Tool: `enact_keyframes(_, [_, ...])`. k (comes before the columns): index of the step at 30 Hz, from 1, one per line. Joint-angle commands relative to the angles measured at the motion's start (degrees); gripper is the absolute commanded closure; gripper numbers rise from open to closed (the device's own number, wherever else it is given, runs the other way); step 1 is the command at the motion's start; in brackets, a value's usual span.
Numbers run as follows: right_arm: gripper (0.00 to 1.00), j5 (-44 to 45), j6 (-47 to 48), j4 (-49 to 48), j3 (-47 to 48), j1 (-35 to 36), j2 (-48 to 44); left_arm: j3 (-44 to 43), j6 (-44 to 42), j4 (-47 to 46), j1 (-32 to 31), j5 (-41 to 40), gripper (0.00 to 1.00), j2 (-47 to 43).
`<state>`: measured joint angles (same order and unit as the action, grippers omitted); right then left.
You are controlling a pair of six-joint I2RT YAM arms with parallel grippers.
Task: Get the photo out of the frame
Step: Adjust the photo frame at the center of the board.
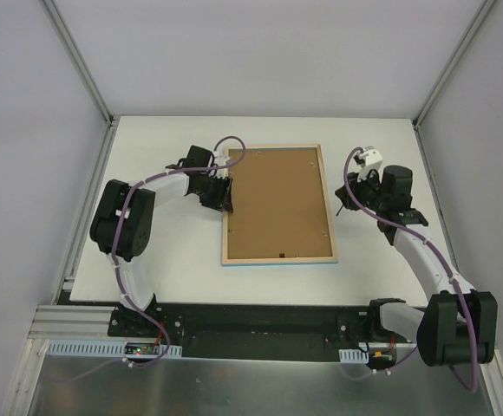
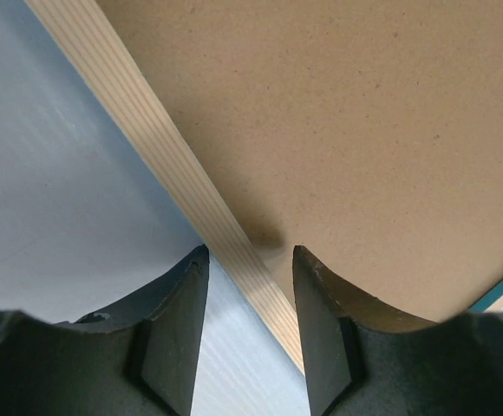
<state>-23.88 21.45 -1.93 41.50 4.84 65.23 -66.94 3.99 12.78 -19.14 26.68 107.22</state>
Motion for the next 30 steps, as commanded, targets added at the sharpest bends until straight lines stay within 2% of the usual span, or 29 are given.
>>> enact_keyframes(1, [0.99,-2.66,-1.32,-2.99,0.69,-0.36,0.07,-1.44,4.62,0.32,-0.73,1.98,0.59,1.59])
enact_keyframes(12, [0.99,-3.63,-1.76,-3.43,0.87,0.87,0.6,-1.71,9.63,-0.29,-1.43,5.05,0.61,3.7])
enact_keyframes(16, [0.99,-1.53,-1.94,-2.82,2.27,3.76,1.74,-1.53,10.07,-0.82,-2.39,5.49,0.61,3.35])
enact_keyframes(24, [0.99,-0.82,-2.2,3.15,13.86,10.01,9.38,-1.0,10.25,-2.31,-3.19,7.34,0.61,3.26])
enact_keyframes(30, [0.99,-0.29,-3.87,2.73,22.74,13.61,14.65,-1.27,9.64,-2.76,-3.1,6.64,0.6,2.38])
